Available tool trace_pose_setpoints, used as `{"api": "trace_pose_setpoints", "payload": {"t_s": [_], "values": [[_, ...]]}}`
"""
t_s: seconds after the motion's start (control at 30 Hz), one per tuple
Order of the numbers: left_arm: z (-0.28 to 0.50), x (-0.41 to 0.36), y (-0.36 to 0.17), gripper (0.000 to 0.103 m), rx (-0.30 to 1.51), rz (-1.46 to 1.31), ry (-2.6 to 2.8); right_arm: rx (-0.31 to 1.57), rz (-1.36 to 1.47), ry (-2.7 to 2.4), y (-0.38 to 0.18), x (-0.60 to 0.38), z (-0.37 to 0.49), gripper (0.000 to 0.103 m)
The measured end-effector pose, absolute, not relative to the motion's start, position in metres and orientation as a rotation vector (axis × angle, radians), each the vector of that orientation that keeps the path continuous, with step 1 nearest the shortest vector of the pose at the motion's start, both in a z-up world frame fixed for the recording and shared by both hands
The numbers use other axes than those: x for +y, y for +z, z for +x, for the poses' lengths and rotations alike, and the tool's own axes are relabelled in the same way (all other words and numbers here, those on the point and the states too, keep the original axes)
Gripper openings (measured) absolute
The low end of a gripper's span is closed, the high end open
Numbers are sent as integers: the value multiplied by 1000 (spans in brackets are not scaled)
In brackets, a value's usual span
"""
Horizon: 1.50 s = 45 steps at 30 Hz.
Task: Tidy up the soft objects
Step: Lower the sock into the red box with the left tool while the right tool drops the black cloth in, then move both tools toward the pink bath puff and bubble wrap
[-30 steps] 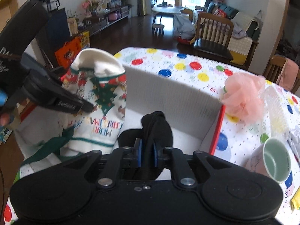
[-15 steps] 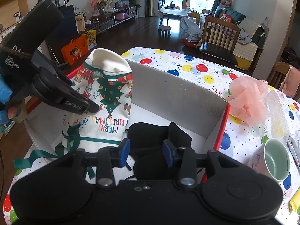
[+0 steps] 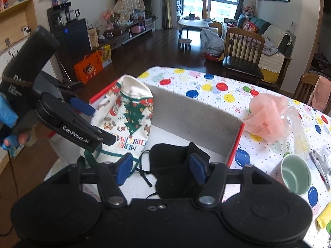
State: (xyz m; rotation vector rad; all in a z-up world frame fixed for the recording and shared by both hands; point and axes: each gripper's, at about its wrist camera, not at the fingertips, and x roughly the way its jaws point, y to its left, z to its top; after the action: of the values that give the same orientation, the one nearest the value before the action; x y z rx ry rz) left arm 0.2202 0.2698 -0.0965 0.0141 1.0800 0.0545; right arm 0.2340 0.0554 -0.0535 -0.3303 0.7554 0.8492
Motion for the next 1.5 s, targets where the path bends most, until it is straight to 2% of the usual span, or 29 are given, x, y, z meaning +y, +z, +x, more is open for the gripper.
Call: {"api": "trace_pose_setpoints", "payload": {"t_s": [0.3, 0.6, 0.83, 1.03, 1.5], "values": [[184, 257, -50, 81, 940, -21, 45, 664, -271, 885, -13, 25, 210, 88], [167, 230, -13, 85, 836, -87, -26, 549, -220, 845, 23, -12, 196, 101], [177, 203, 2, 87, 778, -145, -72, 536, -174, 794, 33, -44, 211, 103], [201, 183, 3, 99, 752, -202, -55, 548, -160, 770, 28, -73, 241, 103], [301, 137, -5, 101, 765, -214, 46, 556, -199, 692, 2, -125, 328, 103]]}}
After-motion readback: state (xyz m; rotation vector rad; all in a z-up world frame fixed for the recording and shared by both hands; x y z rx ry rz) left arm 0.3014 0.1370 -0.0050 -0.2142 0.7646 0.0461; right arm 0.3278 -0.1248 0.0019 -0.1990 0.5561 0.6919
